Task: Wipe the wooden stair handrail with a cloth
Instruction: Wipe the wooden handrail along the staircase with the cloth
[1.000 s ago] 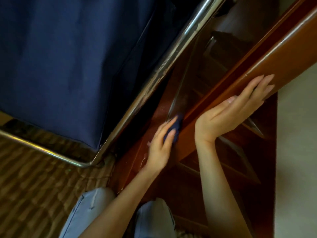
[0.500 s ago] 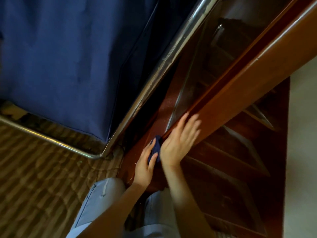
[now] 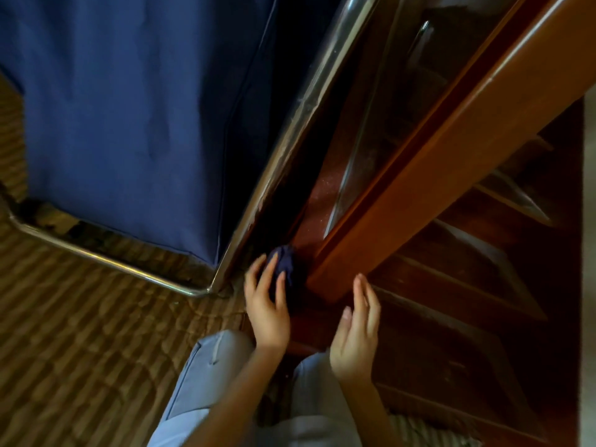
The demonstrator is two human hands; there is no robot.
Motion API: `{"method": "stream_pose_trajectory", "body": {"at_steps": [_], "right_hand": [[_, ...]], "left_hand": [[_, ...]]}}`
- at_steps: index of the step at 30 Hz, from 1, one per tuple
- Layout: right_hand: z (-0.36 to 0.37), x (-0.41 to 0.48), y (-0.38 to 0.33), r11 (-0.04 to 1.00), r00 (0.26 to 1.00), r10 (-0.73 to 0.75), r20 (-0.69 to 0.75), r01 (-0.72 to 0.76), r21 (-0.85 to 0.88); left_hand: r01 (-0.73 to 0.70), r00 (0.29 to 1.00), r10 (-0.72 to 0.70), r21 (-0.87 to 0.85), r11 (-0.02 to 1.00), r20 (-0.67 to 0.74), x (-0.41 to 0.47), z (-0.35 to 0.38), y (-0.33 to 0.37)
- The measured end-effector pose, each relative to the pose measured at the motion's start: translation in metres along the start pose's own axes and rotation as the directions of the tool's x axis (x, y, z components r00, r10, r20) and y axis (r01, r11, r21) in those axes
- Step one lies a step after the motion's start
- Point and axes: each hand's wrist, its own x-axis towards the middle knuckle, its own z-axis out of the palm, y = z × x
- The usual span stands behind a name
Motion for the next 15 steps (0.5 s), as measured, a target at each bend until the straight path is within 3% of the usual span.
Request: {"method": "stream_pose_trajectory", "body": {"at_steps": [1,3,5,8,12,15], "right_hand": [[-0.001,-0.004,-0.001,1.0,1.0,0.016,0.023,-0.016,-0.002],[-0.001,-0.014,-0.003,0.999,0.997,0.036,0.075,-0.033,-0.04],[-0.002,-0.019,-0.008,0.996,0.99,0.074,0.121,-0.069,-0.05],[-0.003,-0.025,-0.018,0.991,0.974,0.129,0.185,-0.122,-0.048],[0.003,-0.033,-0.027,0.986,0.964,0.168,0.207,-0.169,-0.016],[0.005,-0.037,-0.027,0.982,0.956,0.183,0.228,-0.189,0.007]], "left_hand": [[-0.076,0.996,0.067,0.155,0.985,0.064,0.018,0.003,-0.001],[-0.28,0.927,0.128,0.421,0.863,0.354,0.045,0.009,-0.002],[-0.405,0.84,0.099,0.495,0.768,0.534,0.055,0.015,-0.007],[-0.459,0.814,0.131,0.489,0.741,0.566,0.046,0.0,-0.017],[-0.488,0.816,0.207,0.45,0.748,0.54,0.007,-0.032,-0.037],[-0.455,0.834,0.187,0.457,0.764,0.519,-0.008,-0.041,-0.036]]}}
